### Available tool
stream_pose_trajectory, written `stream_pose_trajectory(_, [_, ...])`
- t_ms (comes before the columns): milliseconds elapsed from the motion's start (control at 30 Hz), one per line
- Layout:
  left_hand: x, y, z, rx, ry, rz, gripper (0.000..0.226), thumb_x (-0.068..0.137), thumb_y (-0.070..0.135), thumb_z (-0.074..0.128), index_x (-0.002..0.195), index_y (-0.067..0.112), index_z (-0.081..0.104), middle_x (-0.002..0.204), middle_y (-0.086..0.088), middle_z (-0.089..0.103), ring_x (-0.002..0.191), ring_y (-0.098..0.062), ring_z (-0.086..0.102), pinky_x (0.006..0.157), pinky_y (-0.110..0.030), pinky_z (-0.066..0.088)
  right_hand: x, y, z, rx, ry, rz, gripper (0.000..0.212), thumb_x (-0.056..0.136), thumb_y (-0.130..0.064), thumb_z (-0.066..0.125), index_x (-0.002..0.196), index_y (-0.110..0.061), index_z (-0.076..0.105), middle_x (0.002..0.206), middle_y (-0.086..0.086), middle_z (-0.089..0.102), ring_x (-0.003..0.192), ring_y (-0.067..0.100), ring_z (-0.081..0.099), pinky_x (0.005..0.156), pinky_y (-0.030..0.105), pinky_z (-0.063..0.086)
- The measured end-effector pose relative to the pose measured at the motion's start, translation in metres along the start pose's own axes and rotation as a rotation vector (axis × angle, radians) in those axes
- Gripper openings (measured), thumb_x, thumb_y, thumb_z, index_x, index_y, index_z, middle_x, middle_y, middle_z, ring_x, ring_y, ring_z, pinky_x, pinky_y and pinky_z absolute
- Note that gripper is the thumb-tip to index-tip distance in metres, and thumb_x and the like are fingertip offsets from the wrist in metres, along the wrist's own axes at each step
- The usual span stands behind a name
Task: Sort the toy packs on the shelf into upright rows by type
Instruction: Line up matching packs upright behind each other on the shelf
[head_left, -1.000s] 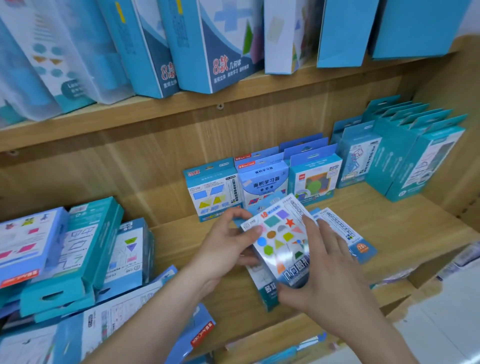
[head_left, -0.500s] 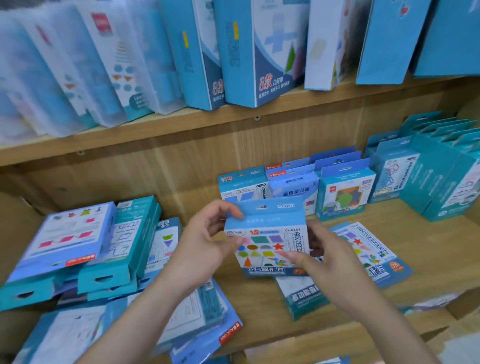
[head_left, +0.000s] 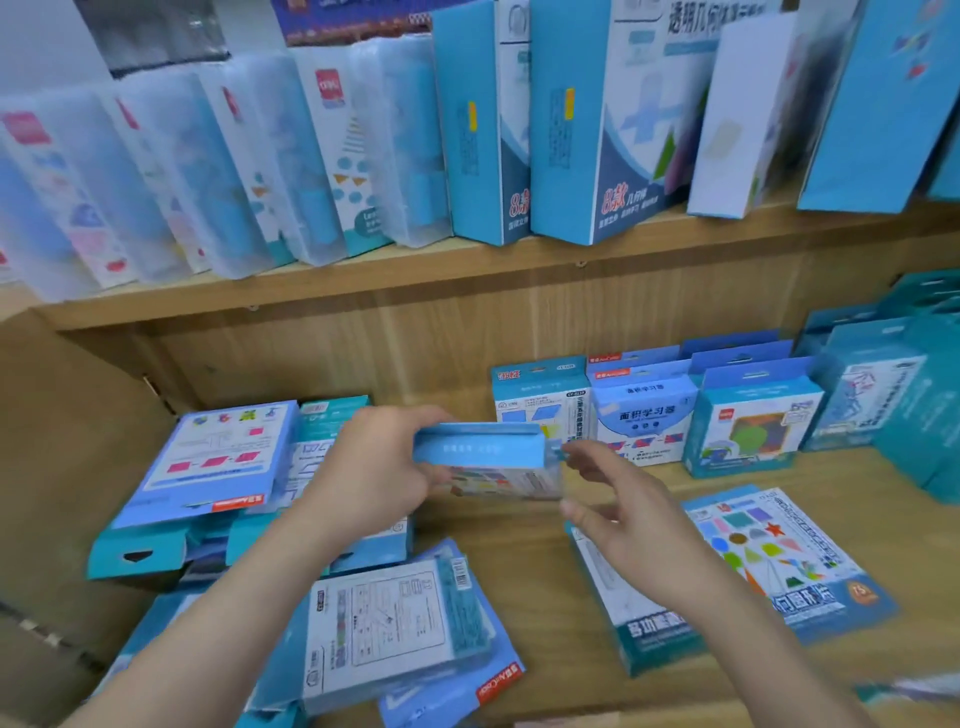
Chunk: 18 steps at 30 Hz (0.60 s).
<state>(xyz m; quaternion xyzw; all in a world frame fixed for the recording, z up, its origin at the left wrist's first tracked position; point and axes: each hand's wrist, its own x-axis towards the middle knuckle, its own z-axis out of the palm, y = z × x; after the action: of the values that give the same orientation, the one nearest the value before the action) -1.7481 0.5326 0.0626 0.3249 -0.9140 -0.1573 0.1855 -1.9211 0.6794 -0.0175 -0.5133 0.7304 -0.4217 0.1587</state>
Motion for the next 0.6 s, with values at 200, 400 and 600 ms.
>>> stream_pose_trajectory(200, [0.028, -0.019, -0.015, 0.085, 0.250, -0.116, 0.034, 0.073, 0.009, 0.077, 0.105, 0.012, 0.068, 0.101, -0.007, 0.069, 0.098, -0.028, 0.060, 0.079, -0.028, 0.041, 0.041, -0.001, -0.011, -0.369, -0.037, -0.084, 0.059, 0.095, -0.024, 0.050, 0.147, -0.029, 0.023, 0.150, -0.007, 0.031, 0.136, 0.014, 0.027, 0.106, 0.024, 0.025])
stream_pose_trajectory(400, [0.040, -0.023, -0.021, 0.182, 0.308, -0.123, 0.037, 0.073, 0.011, 0.076, 0.109, 0.011, 0.066, 0.102, -0.007, 0.067, 0.097, -0.031, 0.059, 0.081, -0.032, 0.043, 0.084, -0.016, 0.015, -0.733, -0.116, -0.005, 0.080, 0.085, -0.009, 0.047, 0.141, -0.051, 0.011, 0.147, 0.010, 0.019, 0.139, 0.031, 0.012, 0.105, 0.052, 0.026])
stream_pose_trajectory(600, [0.040, -0.023, -0.025, 0.241, 0.325, -0.111, 0.035, 0.075, 0.008, 0.072, 0.108, 0.014, 0.065, 0.097, -0.003, 0.063, 0.092, -0.027, 0.058, 0.078, -0.033, 0.044, 0.109, -0.016, 0.044, -0.975, -0.128, -0.017, 0.077, 0.084, -0.017, 0.058, 0.144, -0.044, 0.018, 0.153, 0.015, 0.004, 0.142, 0.034, -0.005, 0.105, 0.053, 0.015])
